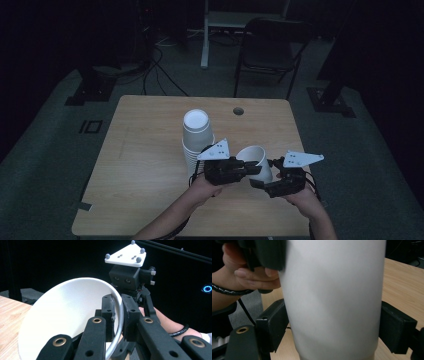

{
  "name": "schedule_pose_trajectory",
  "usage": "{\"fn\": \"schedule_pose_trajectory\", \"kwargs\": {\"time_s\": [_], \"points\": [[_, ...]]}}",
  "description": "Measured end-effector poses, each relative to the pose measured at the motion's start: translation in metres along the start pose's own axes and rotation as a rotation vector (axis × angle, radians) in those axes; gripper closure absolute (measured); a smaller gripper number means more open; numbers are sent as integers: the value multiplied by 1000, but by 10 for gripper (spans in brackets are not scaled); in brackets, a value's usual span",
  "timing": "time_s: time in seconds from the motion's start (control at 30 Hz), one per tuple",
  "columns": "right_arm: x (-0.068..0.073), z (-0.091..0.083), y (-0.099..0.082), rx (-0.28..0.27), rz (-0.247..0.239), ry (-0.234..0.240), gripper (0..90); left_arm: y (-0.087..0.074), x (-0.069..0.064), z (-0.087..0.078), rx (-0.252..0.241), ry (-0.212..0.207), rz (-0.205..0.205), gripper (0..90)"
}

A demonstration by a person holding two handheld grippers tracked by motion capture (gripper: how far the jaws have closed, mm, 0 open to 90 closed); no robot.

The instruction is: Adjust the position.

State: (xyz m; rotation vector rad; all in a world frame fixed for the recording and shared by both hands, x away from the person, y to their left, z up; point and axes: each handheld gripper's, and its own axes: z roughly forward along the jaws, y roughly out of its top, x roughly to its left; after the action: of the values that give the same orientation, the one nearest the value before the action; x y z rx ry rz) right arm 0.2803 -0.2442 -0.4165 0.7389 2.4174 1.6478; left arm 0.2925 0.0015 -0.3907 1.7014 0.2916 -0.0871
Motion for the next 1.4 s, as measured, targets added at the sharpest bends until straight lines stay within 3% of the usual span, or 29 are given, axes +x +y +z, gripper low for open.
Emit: {"fn": "schedule_pose_trajectory", "kwargs": {"time_s": [0.13, 0.23, 0.3, 0.33, 0.43, 0.5, 0.57, 0.67, 0.7, 0.77, 0.8, 0.87, 1.0, 1.07, 1.13, 1.3, 1.4], "points": [[1, 9, -1, 9, 5, -9, 186, -1, 0, 3, 10, 5, 7, 817], [1, 10, -2, -6, 9, -27, 191, -1, 2, 1, -13, 1, -8, 801], [2, 9, -2, -10, 4, -53, 192, 0, 0, -1, -31, -3, -6, 712], [1, 8, -2, -9, 1, -58, 192, 0, -2, -1, -30, 19, 13, 671], [0, 3, -2, -9, 1, -82, 193, 1, -6, -6, -47, 47, 28, 644], [-3, -1, -3, -14, 13, -94, 193, 2, -7, -9, -65, 38, 24, 643], [-6, -8, -4, -29, 25, -114, 193, 2, -8, -12, -82, 67, 30, 640], [-10, -17, -5, -56, 44, -132, 193, 2, -7, -16, -105, 82, 20, 622], [-12, -21, -5, -70, 56, -132, 193, 1, -5, -17, -117, 69, 8, 622], [-14, -29, -5, -92, 64, -141, 193, 0, -3, -17, -122, 91, -8, 620], [-14, -33, -4, -112, 66, -139, 192, 0, -2, -16, -118, 89, -11, 621], [-14, -39, -3, -146, 74, -125, 192, 0, -1, -14, -91, 142, -3, 623], [-10, -47, -1, -185, 64, -90, 192, 0, -3, -6, -29, 200, 30, 642], [-8, -46, -1, -189, 57, -76, 192, 0, -4, -2, -26, 200, 41, 641], [-6, -43, -1, -172, 44, -76, 192, 2, -2, -1, -37, 175, 23, 641], [-9, -38, -3, -154, 62, -76, 192, 6, -5, 1, -34, 176, 55, 641], [-9, -35, -4, -146, 61, -73, 193, 7, -5, 2, -40, 155, 52, 641]]}}
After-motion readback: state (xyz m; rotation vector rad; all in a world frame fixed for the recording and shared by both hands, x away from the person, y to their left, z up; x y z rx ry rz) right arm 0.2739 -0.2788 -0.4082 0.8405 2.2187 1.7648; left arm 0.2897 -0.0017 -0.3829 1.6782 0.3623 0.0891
